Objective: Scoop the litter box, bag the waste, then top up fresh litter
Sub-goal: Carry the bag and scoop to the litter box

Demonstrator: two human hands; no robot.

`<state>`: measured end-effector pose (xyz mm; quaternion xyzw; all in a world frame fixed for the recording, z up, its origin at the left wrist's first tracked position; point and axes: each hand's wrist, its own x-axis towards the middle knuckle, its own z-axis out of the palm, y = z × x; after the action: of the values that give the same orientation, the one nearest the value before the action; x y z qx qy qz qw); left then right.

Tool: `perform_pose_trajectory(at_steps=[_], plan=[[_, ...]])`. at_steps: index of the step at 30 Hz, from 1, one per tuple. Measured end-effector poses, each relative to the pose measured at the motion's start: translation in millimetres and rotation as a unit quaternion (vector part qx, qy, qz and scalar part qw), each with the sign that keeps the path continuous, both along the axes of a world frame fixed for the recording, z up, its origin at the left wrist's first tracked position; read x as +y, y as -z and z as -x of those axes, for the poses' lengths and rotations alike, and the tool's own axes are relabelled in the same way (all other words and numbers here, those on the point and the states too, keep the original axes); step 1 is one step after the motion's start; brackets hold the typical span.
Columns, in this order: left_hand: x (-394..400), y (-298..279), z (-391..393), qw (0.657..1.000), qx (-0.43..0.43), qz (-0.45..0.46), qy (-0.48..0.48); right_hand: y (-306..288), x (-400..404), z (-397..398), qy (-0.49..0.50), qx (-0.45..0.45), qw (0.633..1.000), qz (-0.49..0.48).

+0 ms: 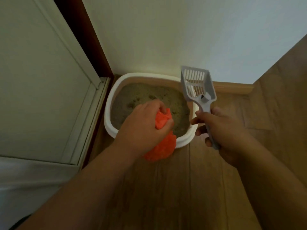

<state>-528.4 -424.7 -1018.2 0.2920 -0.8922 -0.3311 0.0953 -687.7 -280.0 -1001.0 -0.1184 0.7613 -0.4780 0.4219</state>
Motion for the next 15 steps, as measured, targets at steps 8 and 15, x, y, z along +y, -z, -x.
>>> perform_pose_trajectory(at_steps=[8,15], plan=[[9,-7,8,0.997,0.05,-0.056,0.028,2,-13,-12,-0.048,-0.036,0.997,0.051],[10,-12,12,0.993,0.069,-0.084,0.054,-5,-22,-8,-0.032,-0.022,0.994,0.103]])
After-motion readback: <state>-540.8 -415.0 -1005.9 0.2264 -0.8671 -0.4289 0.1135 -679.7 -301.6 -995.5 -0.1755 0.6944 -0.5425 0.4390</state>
